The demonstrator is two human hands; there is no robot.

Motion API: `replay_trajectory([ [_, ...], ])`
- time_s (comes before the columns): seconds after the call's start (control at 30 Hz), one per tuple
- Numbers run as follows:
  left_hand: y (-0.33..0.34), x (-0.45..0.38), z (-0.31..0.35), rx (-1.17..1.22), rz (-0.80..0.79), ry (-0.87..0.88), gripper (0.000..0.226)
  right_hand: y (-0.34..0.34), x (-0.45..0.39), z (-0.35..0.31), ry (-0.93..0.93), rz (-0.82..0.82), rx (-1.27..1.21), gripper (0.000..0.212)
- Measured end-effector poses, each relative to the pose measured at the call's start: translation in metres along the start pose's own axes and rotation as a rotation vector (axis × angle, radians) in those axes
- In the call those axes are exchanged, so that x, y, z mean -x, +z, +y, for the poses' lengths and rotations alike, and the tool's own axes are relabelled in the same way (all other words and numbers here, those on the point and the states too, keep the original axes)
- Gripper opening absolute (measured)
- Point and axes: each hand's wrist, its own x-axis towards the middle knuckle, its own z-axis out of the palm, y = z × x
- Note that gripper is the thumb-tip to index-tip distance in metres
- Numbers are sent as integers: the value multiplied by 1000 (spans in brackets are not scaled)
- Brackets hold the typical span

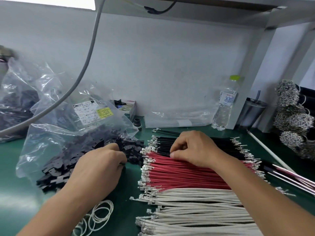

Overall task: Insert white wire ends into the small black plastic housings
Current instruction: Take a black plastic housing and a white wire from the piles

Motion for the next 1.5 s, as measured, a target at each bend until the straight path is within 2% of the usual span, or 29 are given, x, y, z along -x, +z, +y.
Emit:
replay_trajectory([
  [0.07,0,0,-1,37,3,-9,20,4,4,-3,12,-52,-7,3],
  [0.2,1,1,-2,126,33,-24,22,8,2,-4,41,-26,32,14],
  [0.33,4,0,-3,179,60,-29,17,6,1,-6,21,-28,51,3],
  [0.5,4,-1,-2,212,97,-57,19,8,0,-8,3,-16,122,8],
  [0.7,2,-2,0,241,187,-98,25,14,3,-12,-26,42,49,6],
  [0.87,5,-1,-1,320,234,-88,25,19,-1,-20,-63,43,140,8],
  [0.97,5,-2,-3,349,237,-67,19,16,2,-20,-98,117,159,8],
  [1.1,5,-2,-2,364,214,-45,22,-6,4,-15,-124,254,100,15],
  [1.27,4,0,-3,268,72,-23,26,-68,1,-29,-164,557,-12,14],
  [1.33,3,1,-3,252,28,-28,31,-88,10,-37,-216,629,-27,10],
  [1.5,3,2,-5,286,54,-54,44,-58,59,-41,-295,530,214,10],
])
